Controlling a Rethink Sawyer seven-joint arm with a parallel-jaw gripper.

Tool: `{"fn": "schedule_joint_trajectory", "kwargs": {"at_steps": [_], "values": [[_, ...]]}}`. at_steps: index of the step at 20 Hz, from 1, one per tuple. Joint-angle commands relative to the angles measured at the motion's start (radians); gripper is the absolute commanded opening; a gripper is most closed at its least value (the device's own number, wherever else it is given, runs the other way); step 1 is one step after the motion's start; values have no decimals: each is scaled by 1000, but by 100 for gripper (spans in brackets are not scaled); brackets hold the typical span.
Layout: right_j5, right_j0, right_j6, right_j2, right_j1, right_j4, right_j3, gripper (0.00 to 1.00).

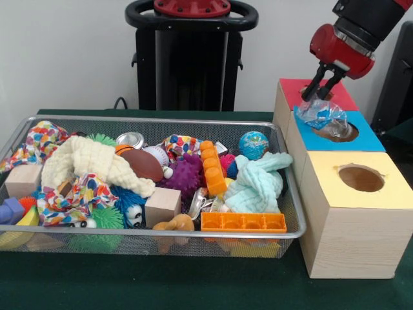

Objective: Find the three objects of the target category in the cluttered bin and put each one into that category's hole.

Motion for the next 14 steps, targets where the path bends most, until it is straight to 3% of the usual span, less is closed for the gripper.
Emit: {"fn": "schedule_joint_trajectory", "kwargs": {"at_steps": [1, 14], "values": [[-48, -38, 245, 64, 100, -17, 26, 100], [-84, -39, 243, 68, 97, -7, 39, 100]]}}
